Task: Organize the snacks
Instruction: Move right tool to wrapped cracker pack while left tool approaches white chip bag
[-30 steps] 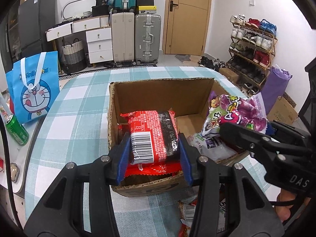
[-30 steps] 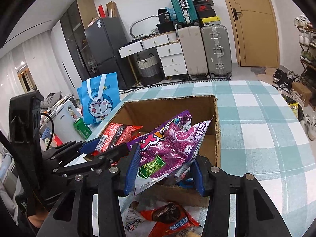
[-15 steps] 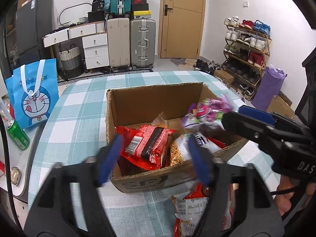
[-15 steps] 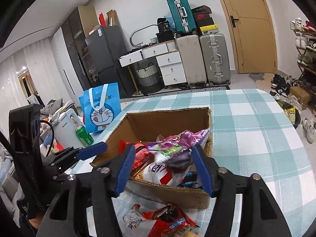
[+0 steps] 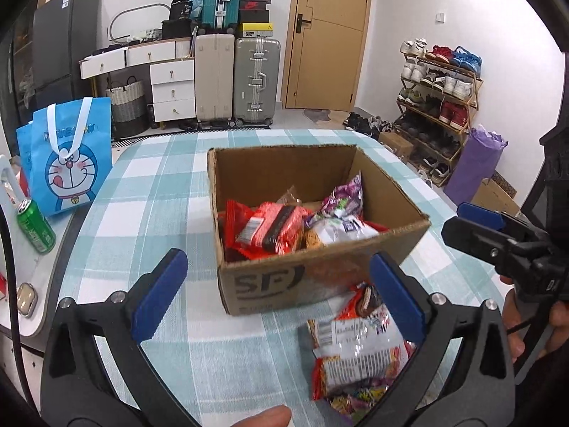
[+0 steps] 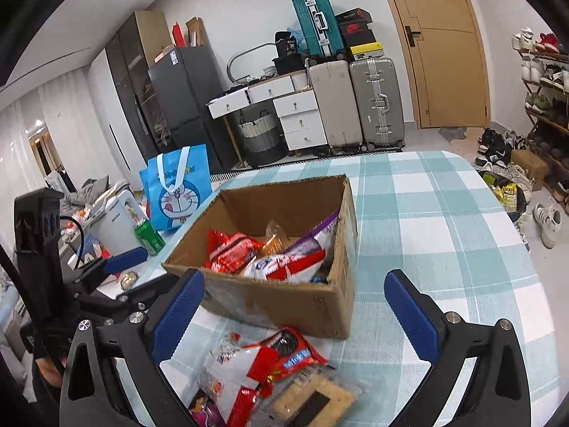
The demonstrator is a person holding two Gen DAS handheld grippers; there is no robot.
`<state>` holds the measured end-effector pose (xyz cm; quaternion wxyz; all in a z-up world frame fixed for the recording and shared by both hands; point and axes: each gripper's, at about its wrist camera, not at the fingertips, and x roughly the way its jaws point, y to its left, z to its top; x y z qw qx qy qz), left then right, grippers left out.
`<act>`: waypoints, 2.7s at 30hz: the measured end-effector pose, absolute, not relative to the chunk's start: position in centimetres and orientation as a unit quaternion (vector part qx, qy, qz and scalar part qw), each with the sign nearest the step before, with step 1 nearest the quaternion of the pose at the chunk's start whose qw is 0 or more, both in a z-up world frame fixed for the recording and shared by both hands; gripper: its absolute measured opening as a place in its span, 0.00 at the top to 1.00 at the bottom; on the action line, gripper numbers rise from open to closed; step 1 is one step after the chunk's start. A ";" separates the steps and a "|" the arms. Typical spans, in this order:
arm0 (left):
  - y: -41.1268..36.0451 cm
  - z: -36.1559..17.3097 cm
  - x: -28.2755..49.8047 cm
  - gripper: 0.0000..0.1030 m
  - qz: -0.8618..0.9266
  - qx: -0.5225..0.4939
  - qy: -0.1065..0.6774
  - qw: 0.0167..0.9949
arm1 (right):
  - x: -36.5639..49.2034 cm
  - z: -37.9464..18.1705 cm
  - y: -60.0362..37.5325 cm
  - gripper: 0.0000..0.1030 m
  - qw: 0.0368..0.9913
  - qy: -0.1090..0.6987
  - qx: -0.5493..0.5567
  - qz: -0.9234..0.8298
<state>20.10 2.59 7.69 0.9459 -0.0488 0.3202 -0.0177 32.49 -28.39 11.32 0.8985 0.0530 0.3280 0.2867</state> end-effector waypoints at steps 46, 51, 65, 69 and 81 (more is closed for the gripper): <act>-0.7 2.5 17.1 0.01 -0.025 -0.023 0.398 0.917 | 30.2 1.4 -25.8 0.01 0.841 0.476 -0.090 0.241; -0.5 2.3 17.3 0.01 -0.024 -0.025 0.400 0.916 | 30.2 1.4 -25.5 0.01 0.843 0.475 -0.087 0.237; 0.2 1.7 17.8 0.01 -0.024 -0.033 0.406 0.913 | 30.6 0.8 -25.8 0.01 0.841 0.482 -0.076 0.234; 0.3 1.7 17.8 0.01 -0.022 -0.031 0.404 0.914 | 30.8 0.7 -26.1 0.01 0.840 0.484 -0.084 0.231; 0.4 1.3 18.0 0.01 -0.024 -0.033 0.408 0.912 | 31.1 0.4 -28.1 0.01 0.833 0.490 -0.123 0.226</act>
